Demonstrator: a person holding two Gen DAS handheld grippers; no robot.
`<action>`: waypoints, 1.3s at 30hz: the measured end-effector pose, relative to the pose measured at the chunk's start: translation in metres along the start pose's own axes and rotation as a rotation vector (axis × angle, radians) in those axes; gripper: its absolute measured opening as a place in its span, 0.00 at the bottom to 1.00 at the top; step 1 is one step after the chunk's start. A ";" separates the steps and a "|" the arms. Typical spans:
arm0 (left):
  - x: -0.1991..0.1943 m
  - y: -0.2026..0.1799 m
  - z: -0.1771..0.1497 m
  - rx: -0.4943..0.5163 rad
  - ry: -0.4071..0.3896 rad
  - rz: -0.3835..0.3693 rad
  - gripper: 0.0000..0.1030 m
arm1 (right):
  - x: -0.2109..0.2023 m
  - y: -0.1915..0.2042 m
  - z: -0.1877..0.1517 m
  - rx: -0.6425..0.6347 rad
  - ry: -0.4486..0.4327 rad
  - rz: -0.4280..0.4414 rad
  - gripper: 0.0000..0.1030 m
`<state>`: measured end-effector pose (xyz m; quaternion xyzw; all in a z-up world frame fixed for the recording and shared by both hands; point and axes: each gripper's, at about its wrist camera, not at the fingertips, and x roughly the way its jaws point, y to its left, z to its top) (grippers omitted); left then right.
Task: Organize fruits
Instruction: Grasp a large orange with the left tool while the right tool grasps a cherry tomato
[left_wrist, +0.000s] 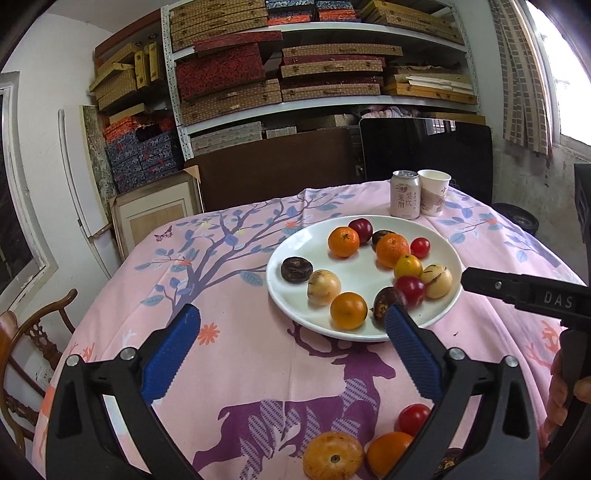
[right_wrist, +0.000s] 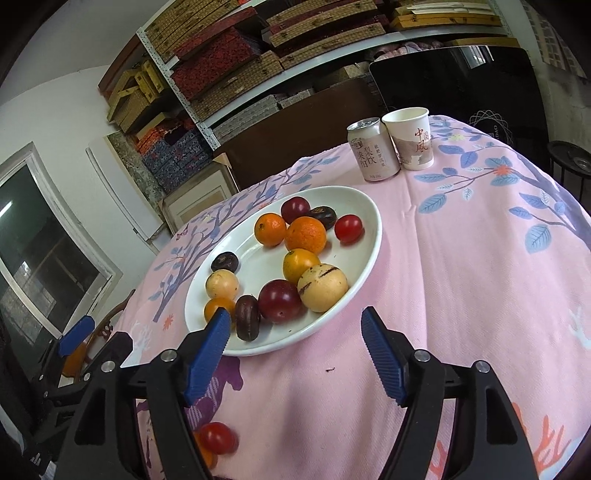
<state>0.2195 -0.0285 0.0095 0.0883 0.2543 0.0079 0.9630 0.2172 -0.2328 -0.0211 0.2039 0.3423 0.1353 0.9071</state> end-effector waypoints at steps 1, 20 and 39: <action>0.001 0.000 0.000 -0.002 0.004 0.002 0.96 | 0.001 -0.001 0.000 0.004 0.003 0.000 0.72; 0.008 0.000 -0.003 0.009 0.032 -0.011 0.96 | 0.008 0.003 -0.003 -0.021 0.031 -0.004 0.72; 0.006 0.022 -0.029 -0.021 0.138 -0.108 0.96 | 0.001 0.008 -0.019 -0.034 0.055 0.009 0.72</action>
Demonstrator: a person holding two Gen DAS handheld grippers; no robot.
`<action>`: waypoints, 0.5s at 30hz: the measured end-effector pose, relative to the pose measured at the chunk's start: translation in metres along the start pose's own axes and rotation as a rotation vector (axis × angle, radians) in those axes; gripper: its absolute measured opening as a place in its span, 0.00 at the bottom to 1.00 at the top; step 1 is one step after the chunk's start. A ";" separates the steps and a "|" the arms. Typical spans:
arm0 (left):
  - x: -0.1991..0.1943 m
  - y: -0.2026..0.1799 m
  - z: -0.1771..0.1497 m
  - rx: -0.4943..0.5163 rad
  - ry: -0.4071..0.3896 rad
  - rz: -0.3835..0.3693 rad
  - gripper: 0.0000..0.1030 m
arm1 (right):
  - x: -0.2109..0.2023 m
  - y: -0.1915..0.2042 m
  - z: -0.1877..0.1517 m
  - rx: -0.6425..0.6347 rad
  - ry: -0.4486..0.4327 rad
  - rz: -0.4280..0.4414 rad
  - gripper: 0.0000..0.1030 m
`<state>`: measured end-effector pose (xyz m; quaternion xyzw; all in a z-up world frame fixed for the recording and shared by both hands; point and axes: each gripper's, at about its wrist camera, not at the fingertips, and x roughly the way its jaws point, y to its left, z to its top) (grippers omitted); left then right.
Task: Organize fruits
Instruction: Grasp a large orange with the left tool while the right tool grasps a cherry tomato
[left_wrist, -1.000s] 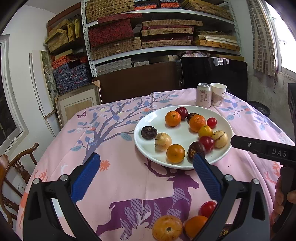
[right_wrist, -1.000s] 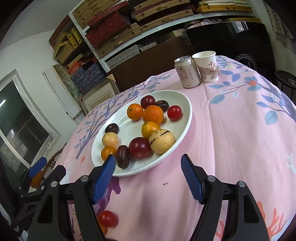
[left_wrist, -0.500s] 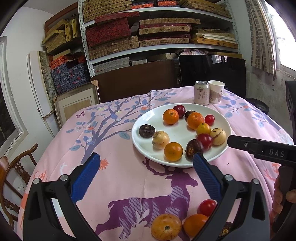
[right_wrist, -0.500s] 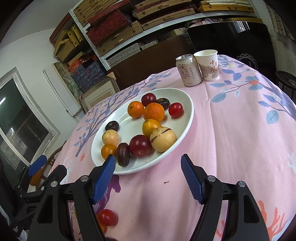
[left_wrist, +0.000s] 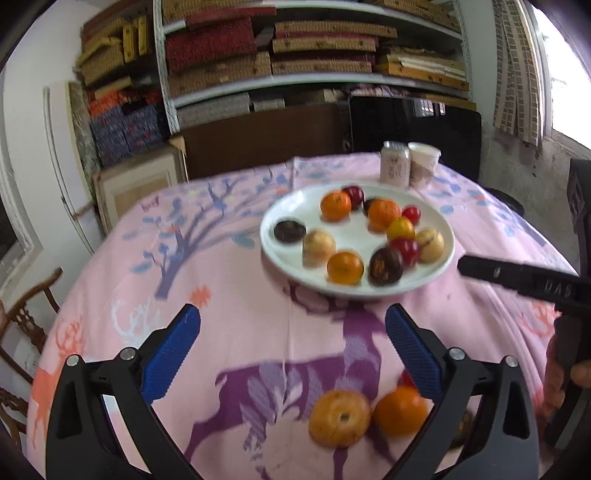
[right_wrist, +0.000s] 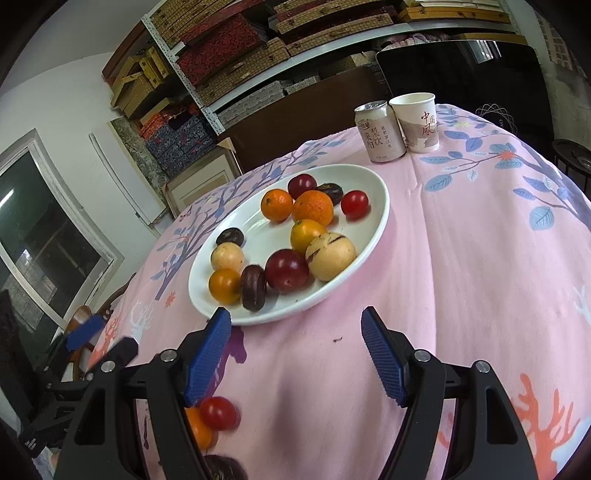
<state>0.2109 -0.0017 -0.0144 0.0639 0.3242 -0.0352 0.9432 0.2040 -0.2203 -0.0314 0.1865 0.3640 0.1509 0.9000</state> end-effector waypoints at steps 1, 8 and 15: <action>0.003 0.006 -0.007 -0.011 0.027 -0.018 0.96 | -0.001 0.001 -0.002 -0.002 0.005 0.003 0.72; 0.011 0.012 -0.048 0.009 0.143 -0.095 0.96 | -0.013 0.009 -0.009 -0.023 -0.001 0.039 0.72; 0.022 0.006 -0.050 0.032 0.187 -0.170 0.78 | -0.019 0.013 -0.012 -0.033 -0.002 0.060 0.72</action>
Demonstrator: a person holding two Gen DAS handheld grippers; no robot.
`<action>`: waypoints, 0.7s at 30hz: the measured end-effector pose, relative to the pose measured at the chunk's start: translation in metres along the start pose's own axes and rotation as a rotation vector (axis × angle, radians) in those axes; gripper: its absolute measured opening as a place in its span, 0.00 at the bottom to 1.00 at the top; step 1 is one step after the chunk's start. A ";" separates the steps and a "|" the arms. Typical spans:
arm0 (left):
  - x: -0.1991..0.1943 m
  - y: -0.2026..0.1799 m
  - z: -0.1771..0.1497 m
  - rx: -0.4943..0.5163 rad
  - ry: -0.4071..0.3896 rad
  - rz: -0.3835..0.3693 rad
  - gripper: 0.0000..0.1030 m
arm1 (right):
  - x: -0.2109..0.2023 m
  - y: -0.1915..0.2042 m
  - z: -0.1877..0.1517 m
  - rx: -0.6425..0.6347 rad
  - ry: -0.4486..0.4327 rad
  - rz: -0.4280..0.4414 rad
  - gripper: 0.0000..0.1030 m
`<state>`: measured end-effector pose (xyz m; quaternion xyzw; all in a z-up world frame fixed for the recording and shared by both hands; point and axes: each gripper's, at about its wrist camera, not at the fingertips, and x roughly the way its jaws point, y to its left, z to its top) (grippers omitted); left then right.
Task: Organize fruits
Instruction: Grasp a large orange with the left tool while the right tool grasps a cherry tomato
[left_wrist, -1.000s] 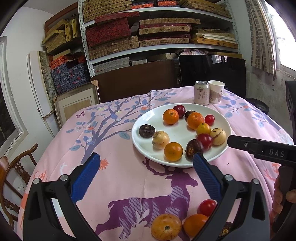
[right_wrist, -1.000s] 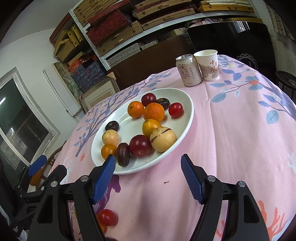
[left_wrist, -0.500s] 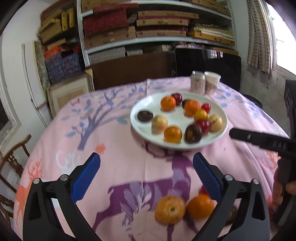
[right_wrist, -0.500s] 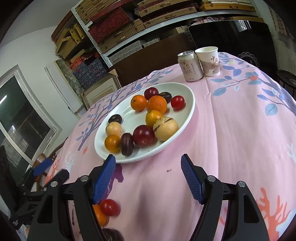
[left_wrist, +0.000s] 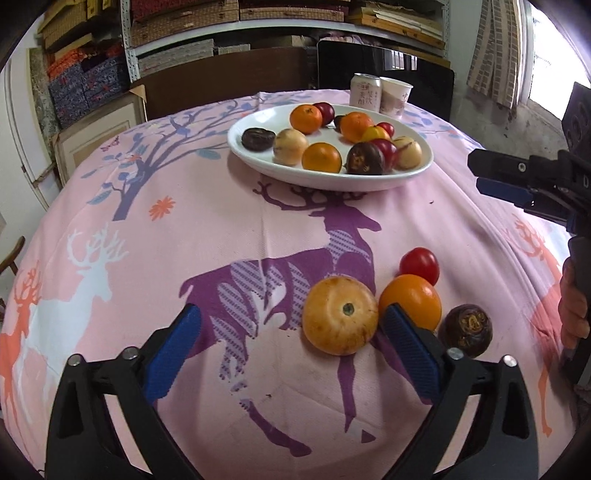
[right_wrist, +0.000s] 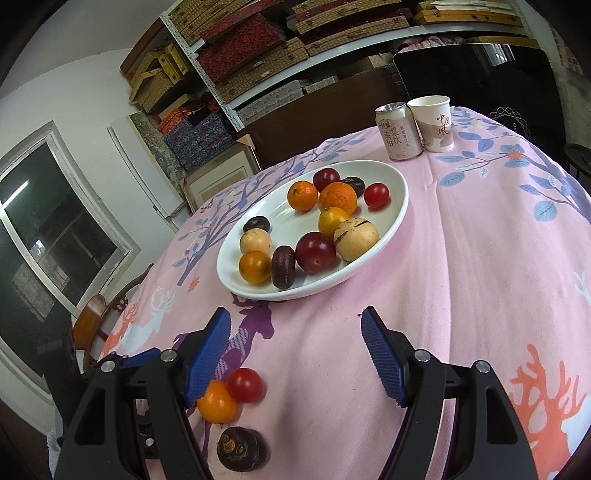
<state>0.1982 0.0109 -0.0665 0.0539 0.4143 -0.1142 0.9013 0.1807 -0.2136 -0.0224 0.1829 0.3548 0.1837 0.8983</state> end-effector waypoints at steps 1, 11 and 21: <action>0.000 0.001 0.001 -0.011 0.003 -0.047 0.71 | -0.001 0.001 0.000 -0.003 0.000 0.002 0.72; -0.003 -0.009 0.001 0.020 0.000 -0.117 0.40 | 0.013 0.015 -0.010 -0.053 0.088 0.046 0.72; -0.009 0.009 0.005 -0.030 -0.022 -0.039 0.40 | 0.042 0.040 -0.035 -0.133 0.237 0.084 0.40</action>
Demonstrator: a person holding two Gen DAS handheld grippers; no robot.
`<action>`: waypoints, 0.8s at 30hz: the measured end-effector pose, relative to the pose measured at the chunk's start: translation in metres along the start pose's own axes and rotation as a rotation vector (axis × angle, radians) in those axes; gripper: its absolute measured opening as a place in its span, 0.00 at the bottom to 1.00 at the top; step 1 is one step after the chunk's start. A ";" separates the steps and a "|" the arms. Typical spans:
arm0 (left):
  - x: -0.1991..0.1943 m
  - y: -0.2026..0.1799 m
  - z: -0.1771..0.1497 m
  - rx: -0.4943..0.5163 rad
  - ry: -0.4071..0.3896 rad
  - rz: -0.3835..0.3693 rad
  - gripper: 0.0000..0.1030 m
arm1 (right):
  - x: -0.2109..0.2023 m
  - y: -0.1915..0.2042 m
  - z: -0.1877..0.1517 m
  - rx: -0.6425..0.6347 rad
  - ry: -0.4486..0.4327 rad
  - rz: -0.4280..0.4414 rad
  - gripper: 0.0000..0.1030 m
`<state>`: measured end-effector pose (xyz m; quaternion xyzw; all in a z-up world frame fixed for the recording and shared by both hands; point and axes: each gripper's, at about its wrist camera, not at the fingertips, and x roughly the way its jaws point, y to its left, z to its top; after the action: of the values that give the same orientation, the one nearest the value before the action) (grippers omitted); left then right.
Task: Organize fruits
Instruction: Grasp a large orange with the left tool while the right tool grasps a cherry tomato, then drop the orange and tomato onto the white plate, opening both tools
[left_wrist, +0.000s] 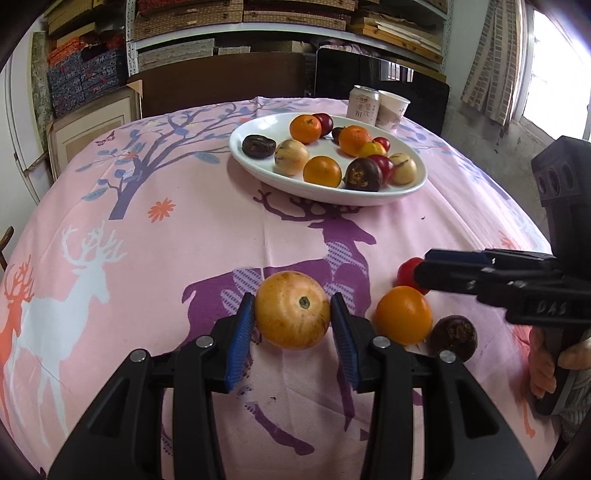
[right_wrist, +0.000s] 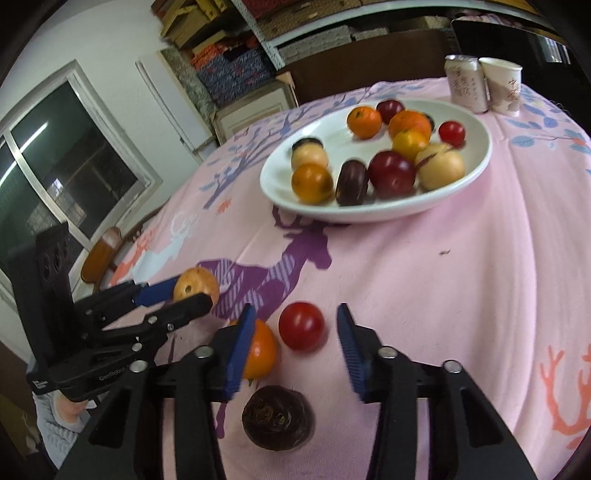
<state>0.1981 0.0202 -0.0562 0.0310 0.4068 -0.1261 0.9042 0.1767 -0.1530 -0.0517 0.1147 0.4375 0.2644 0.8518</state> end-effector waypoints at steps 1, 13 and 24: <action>0.000 -0.001 0.000 0.004 0.001 -0.001 0.40 | 0.000 0.001 0.000 0.000 -0.004 0.004 0.38; 0.010 -0.003 -0.001 -0.001 0.033 -0.016 0.40 | 0.005 -0.027 0.001 0.171 0.039 0.151 0.23; 0.011 -0.002 -0.001 0.000 0.030 -0.007 0.40 | 0.009 -0.010 -0.001 0.090 0.040 0.115 0.24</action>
<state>0.2034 0.0160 -0.0647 0.0313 0.4203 -0.1288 0.8976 0.1836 -0.1563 -0.0628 0.1726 0.4586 0.2952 0.8202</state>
